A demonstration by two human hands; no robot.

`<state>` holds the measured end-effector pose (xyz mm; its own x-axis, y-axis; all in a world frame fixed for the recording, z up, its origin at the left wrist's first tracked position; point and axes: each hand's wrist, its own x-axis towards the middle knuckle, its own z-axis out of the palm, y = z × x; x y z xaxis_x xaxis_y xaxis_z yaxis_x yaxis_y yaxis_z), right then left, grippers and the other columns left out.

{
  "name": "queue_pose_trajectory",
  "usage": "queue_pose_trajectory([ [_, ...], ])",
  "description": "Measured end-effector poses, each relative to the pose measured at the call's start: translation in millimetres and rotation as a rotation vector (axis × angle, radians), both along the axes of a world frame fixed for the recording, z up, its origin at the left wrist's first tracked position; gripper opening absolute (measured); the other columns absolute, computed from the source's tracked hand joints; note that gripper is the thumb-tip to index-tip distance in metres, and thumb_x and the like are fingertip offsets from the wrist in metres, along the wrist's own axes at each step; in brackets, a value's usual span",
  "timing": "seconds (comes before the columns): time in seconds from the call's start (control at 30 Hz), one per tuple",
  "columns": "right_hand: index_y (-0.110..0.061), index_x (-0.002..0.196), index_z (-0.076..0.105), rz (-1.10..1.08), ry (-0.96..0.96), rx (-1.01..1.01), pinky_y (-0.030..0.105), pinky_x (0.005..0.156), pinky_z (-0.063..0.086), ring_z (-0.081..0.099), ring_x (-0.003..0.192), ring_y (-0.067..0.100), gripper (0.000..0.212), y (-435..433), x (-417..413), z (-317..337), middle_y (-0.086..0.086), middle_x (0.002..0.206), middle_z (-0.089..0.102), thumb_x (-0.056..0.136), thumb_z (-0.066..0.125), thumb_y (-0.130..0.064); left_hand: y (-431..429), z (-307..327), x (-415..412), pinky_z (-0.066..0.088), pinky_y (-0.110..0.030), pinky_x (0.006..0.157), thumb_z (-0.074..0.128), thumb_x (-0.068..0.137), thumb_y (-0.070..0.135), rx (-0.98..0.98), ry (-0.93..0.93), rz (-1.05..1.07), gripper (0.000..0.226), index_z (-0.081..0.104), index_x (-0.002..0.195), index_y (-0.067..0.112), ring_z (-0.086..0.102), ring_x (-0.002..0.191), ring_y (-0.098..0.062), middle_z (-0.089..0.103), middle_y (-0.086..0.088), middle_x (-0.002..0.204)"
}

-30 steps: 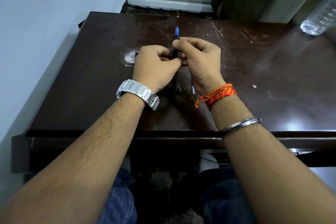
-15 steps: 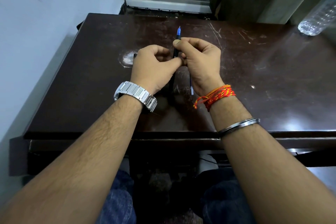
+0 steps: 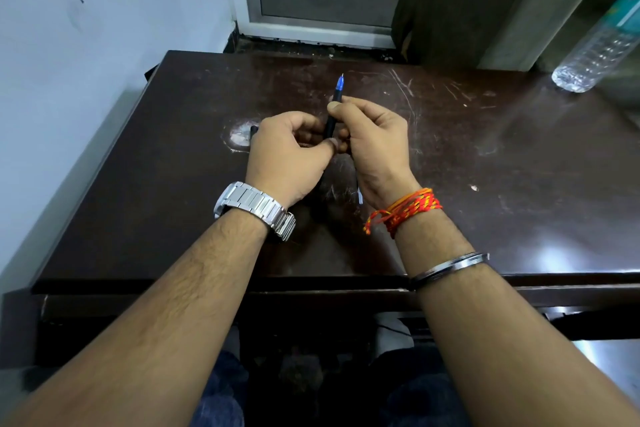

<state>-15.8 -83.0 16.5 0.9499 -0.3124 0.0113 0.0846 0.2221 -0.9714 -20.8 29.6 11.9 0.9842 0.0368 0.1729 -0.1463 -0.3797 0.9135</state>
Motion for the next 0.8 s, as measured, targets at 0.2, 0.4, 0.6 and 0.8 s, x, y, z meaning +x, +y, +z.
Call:
queue_pose_trajectory([
  [0.2,-0.011,0.075,0.075,-0.019,0.008,-0.038,0.035,0.065,0.053,0.064,0.075,0.019,0.006,1.5,-2.2,1.2,0.007,0.077,0.070,0.078,0.076,-0.006,-0.4,0.6,-0.9,0.048,-0.012,0.057,0.084,0.070,0.031,-0.017,0.040,-0.011,0.018,0.072,0.082,0.027,0.065,0.064,0.004,0.071,0.013,0.072],
  [0.4,-0.009,0.079,0.074,-0.017,0.000,-0.044,0.021,0.052,0.049,0.061,0.061,0.008,0.004,1.4,-4.3,2.5,0.001,0.068,0.068,0.079,0.076,-0.006,-1.9,0.5,-1.3,0.048,-0.020,0.058,0.077,0.074,0.025,0.025,0.046,-0.022,0.010,0.071,0.068,0.030,0.066,0.062,-0.002,0.069,0.012,0.062],
  [0.6,-0.015,0.077,0.074,-0.051,0.020,-0.069,0.022,0.056,0.049,0.059,0.058,0.000,0.007,1.2,-1.9,1.8,-0.006,0.065,0.068,0.080,0.073,-0.009,-1.3,-0.1,-0.7,0.044,-0.012,0.052,0.081,0.074,0.027,0.060,0.031,-0.012,0.015,0.068,0.068,0.032,0.062,0.059,0.001,0.067,0.013,0.063],
  [0.8,-0.021,0.070,0.074,-0.074,-0.015,-0.086,0.018,0.052,0.049,0.064,0.062,0.002,0.012,1.9,-2.4,0.4,-0.009,0.064,0.070,0.075,0.077,-0.011,-1.7,-1.2,-1.4,0.045,-0.011,0.056,0.084,0.071,0.025,0.050,0.022,-0.011,0.015,0.070,0.075,0.028,0.066,0.065,0.002,0.071,0.011,0.070],
])
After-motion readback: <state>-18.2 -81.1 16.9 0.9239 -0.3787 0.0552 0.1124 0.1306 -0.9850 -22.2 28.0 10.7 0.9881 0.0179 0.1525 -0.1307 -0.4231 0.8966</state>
